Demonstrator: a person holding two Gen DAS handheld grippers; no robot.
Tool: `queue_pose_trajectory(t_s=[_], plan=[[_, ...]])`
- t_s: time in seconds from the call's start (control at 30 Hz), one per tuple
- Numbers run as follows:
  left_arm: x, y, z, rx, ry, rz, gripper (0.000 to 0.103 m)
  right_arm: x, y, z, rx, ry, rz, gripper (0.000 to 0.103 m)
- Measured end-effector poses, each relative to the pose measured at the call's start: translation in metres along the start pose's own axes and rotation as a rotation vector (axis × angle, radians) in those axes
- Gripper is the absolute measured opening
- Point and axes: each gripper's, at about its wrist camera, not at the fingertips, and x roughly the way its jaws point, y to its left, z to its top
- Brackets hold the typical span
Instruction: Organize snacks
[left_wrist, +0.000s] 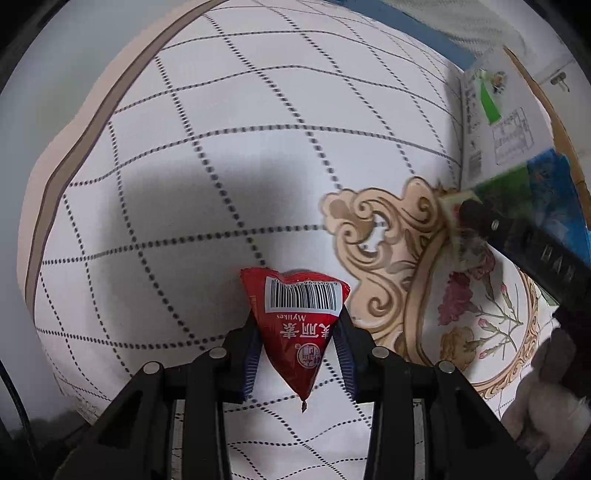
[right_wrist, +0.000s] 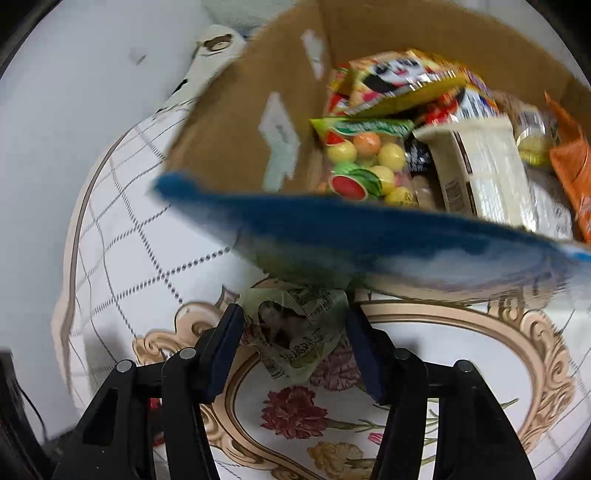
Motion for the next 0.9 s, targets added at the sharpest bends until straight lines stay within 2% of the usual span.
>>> queue_pose_trajectory(t_s=[0.03, 0.1, 0.13, 0.2, 0.27, 0.3, 0.33, 0.37, 0.43, 0.47, 0.53, 0.63, 0.7, 0.77, 0.9], plan=[[0.003, -0.002, 0.008, 0.007, 0.005, -0.004, 0.034, -0.001, 0.006, -0.003, -0.032, -0.002, -0.013, 0.053], [0.004, -0.016, 0.002, 0.039, 0.015, -0.017, 0.034, -0.008, 0.007, -0.013, -0.085, 0.008, -0.024, 0.035], [0.005, -0.014, -0.001, 0.051, 0.019, -0.021, 0.034, -0.011, 0.004, -0.017, -0.100, 0.023, -0.015, 0.032], [0.008, -0.026, -0.012, 0.081, 0.034, -0.037, 0.034, -0.015, -0.011, -0.031, -0.096, 0.091, -0.007, 0.032], [0.014, -0.036, -0.020, 0.097, 0.055, -0.044, 0.034, -0.018, -0.029, -0.041, -0.038, 0.150, 0.073, 0.032], [0.018, -0.040, -0.024, 0.100, 0.067, -0.049, 0.034, -0.020, -0.035, -0.042, -0.022, 0.154, 0.082, 0.032], [0.023, -0.044, -0.027, 0.101, 0.077, -0.047, 0.034, -0.027, -0.039, -0.041, -0.005, 0.140, 0.100, 0.037], [0.026, -0.046, -0.029, 0.099, 0.084, -0.044, 0.034, -0.030, -0.042, -0.037, 0.008, 0.122, 0.122, 0.053], [0.031, -0.046, -0.036, 0.095, 0.089, -0.031, 0.034, -0.035, -0.047, -0.026, 0.078, 0.077, 0.177, 0.076], [0.036, -0.043, -0.027, 0.095, 0.088, -0.026, 0.034, -0.036, -0.052, -0.023, 0.112, 0.065, 0.203, 0.078], [0.037, -0.041, -0.031, 0.097, 0.088, -0.015, 0.034, -0.027, -0.056, -0.010, 0.195, 0.054, 0.230, 0.078], [0.040, -0.039, -0.036, 0.105, 0.086, 0.003, 0.034, -0.005, -0.054, 0.004, 0.263, 0.055, 0.205, 0.078], [0.043, -0.041, -0.036, 0.105, 0.084, 0.010, 0.034, 0.006, -0.047, 0.011, 0.264, 0.050, 0.148, 0.077], [0.045, -0.038, -0.041, 0.103, 0.082, 0.013, 0.034, 0.011, -0.035, 0.016, 0.226, 0.036, 0.091, 0.065], [0.046, -0.046, -0.043, 0.100, 0.078, 0.010, 0.034, 0.015, -0.018, 0.015, 0.093, 0.046, 0.018, 0.057]])
